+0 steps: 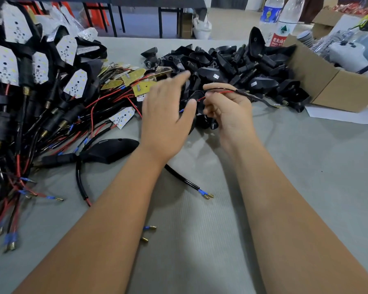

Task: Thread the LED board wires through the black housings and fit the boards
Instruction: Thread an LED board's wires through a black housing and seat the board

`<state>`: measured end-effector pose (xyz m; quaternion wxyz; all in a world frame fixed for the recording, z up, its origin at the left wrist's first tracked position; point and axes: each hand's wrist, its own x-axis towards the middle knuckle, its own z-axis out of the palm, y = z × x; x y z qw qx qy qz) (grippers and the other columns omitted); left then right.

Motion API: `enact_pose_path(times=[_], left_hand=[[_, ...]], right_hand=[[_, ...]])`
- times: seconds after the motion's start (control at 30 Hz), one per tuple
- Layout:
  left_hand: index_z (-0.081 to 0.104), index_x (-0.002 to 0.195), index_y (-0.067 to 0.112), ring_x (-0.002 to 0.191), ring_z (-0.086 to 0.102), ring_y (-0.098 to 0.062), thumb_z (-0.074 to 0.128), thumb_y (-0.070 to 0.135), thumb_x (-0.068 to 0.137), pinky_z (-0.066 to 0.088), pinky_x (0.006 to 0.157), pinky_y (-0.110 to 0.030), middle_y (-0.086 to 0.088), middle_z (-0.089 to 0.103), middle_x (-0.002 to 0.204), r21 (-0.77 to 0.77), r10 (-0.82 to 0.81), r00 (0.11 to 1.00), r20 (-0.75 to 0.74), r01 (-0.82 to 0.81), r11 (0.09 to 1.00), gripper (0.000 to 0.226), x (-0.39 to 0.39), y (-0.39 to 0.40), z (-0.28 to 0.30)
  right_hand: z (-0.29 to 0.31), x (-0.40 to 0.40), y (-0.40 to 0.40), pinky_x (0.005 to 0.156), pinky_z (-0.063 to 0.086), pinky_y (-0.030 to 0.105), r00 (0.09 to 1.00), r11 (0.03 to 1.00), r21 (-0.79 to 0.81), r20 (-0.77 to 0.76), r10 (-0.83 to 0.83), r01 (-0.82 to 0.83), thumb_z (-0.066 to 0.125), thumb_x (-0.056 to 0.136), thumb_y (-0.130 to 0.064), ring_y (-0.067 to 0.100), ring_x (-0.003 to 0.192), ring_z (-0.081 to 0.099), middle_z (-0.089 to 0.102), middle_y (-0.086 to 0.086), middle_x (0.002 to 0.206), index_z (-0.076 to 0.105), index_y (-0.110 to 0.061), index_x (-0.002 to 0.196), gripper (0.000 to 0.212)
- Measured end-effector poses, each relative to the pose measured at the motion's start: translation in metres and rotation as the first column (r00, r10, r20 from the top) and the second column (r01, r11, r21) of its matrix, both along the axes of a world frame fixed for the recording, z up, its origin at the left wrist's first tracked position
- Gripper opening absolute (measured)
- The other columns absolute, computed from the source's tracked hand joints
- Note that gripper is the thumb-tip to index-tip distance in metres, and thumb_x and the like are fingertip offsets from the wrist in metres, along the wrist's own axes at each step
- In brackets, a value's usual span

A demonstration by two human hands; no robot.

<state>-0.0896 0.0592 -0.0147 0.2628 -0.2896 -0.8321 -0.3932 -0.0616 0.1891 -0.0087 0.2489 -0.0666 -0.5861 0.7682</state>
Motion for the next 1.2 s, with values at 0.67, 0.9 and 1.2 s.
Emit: enact_pose_path(times=[0.67,0.9,1.2], left_hand=[[0.057,0.123,0.013,0.104,0.055,-0.030,0.050,0.029,0.099,0.044,0.088,-0.045,-0.005,0.065,0.094,-0.050,0.117,0.961,0.252,-0.108,0.993,0.029,-0.007,0.003,-0.005],[0.047,0.133,0.021,0.110,0.054,-0.026,0.073,0.045,0.079,0.046,0.091,-0.043,-0.001,0.062,0.109,-0.107,0.078,0.962,0.260,-0.051,0.993,0.065,-0.003,0.003,-0.008],[0.066,0.121,0.014,0.092,0.065,-0.012,0.068,0.018,0.089,0.050,0.086,-0.025,0.001,0.070,0.109,0.160,0.086,0.892,0.444,-0.173,0.972,0.032,-0.010,-0.003,-0.002]], right_hand=[[-0.003,-0.004,-0.002,0.058,0.053,0.022,0.991,0.985,0.133,0.070,-0.117,0.106,0.050,0.100,-0.007,0.011,0.057,0.061,0.064,0.005,0.069,0.061,-0.008,0.088,0.016],[-0.004,-0.004,-0.004,0.064,0.057,0.023,0.989,0.989,0.097,0.094,-0.117,0.108,0.052,0.098,-0.003,0.013,0.065,0.067,0.067,0.007,0.073,0.060,-0.007,0.087,0.013],[0.000,-0.005,-0.006,0.064,0.058,0.025,0.991,0.992,0.014,-0.023,-0.129,0.129,0.041,0.101,0.000,0.017,0.066,0.071,0.066,0.014,0.083,0.050,-0.009,0.090,0.016]])
